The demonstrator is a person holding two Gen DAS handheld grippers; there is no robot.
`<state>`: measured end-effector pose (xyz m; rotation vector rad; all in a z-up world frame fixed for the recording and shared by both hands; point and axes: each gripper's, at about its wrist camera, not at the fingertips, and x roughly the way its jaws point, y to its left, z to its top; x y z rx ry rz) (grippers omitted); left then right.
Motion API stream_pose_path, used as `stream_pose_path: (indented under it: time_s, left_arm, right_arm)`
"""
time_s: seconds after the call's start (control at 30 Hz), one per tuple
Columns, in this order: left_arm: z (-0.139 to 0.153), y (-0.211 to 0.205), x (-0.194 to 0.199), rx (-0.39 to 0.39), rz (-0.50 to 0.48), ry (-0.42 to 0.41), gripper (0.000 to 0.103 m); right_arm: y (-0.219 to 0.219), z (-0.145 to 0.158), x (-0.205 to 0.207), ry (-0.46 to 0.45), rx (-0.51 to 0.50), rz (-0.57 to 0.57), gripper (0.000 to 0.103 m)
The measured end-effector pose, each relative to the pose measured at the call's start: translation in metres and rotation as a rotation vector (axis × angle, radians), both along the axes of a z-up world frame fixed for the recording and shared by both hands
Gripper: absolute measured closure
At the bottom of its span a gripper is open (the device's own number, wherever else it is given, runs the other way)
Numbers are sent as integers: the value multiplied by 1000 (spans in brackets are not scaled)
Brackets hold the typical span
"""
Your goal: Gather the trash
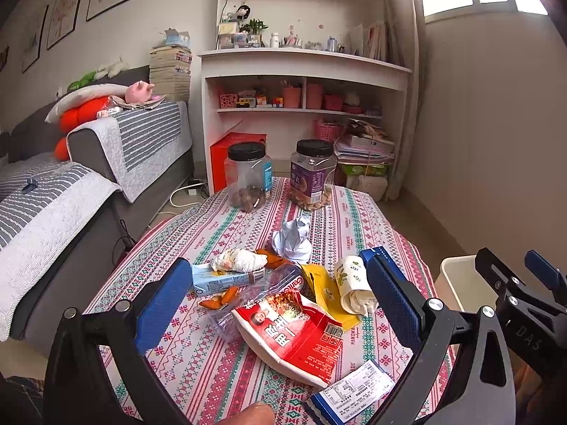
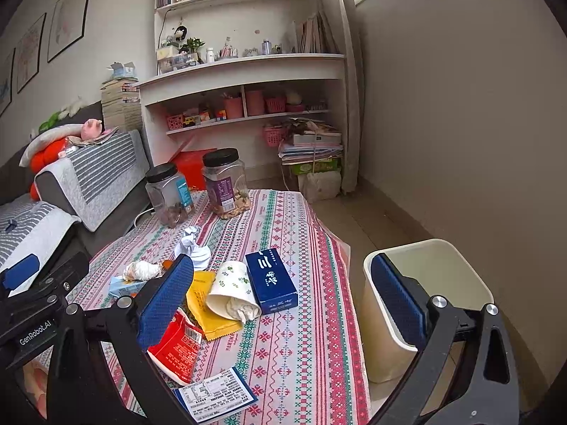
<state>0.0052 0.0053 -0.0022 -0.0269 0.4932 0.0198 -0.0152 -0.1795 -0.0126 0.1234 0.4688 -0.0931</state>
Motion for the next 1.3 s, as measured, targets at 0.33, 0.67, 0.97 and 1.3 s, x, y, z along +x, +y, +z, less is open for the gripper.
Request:
stream_pose_path:
  time_s: [0.33,0.67,0.97,1.3]
  left_arm:
    - [1,-2,-3,12,-1,-12,7]
    - [2,-3,-3,8,0,-9,7]
    - [1,0,-2,5,1,-6,7]
    - [1,1,-2,3,2,-4,7]
  right_arm:
    - [-2,0,1,1,4,-1,7]
    - [-2,-1,1,-2,4,-1,7]
    - [-2,-1,0,-3,3,-2,7]
    - [-2,-1,0,-4,4,-1,7]
